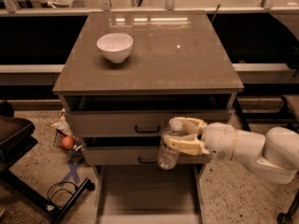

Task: Pick water bottle from bottom drawer and place on counter

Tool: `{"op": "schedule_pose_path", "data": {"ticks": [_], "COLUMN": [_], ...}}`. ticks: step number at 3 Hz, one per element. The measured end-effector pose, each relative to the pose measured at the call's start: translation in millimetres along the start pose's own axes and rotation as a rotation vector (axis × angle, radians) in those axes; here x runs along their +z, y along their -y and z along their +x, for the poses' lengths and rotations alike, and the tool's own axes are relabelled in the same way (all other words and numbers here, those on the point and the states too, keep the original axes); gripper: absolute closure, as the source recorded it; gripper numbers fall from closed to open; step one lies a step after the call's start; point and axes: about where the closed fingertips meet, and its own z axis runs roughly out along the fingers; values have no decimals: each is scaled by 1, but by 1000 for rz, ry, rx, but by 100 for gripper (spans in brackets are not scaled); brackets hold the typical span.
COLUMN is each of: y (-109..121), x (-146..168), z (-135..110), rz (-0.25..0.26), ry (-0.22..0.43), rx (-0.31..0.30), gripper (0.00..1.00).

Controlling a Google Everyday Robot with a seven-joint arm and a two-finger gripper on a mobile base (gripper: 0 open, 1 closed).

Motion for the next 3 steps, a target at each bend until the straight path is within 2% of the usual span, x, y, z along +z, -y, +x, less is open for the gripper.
{"op": "schedule_pose_path", "data": {"ticks": [1,2,3], "y": [17,36,44], "x": [-1,3,7], "z": [-67,-120,-138], "rz": [78,133,143], "ry": [-12,-52,-56], "rx": [-30,-11,-21], "gripper": [100,100,100]}}
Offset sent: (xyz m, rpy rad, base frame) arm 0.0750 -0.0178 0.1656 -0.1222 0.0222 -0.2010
